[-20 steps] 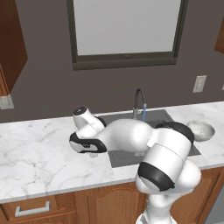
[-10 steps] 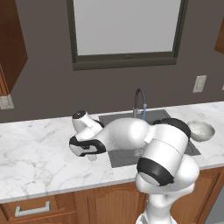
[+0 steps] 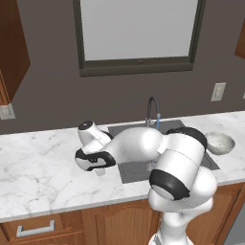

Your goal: Rinse each bowl for a few seconds and place them down in the sink or on the counter.

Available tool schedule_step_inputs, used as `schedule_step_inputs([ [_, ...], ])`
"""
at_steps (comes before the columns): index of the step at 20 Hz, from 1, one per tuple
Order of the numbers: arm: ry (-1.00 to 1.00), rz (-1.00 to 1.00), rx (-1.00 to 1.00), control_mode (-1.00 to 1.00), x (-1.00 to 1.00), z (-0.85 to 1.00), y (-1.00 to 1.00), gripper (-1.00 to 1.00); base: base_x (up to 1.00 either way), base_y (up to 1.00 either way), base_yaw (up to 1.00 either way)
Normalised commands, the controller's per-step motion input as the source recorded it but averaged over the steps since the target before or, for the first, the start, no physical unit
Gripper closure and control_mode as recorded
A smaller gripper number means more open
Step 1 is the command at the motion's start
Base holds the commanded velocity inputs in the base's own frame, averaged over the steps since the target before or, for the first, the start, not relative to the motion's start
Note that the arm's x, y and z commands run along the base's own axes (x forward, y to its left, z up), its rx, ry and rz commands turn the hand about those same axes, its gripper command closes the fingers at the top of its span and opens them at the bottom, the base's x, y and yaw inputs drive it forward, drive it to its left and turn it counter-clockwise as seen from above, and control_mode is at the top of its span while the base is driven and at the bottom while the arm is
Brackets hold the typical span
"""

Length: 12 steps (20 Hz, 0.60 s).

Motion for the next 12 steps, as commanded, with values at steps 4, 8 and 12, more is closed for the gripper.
schedule_step_inputs([
  [4,-0.06,-0.02,0.0,-1.0,-0.05,0.12,0.0,-1.0,0.0,0.0,0.0],
  [8,-0.09,-0.02,0.0,-1.0,-0.11,0.28,0.04,-1.0,0.0,0.0,0.0],
  [12,-0.09,-0.02,0.0,-1.0,-0.08,0.31,0.05,-1.0,0.0,0.0,0.0],
])
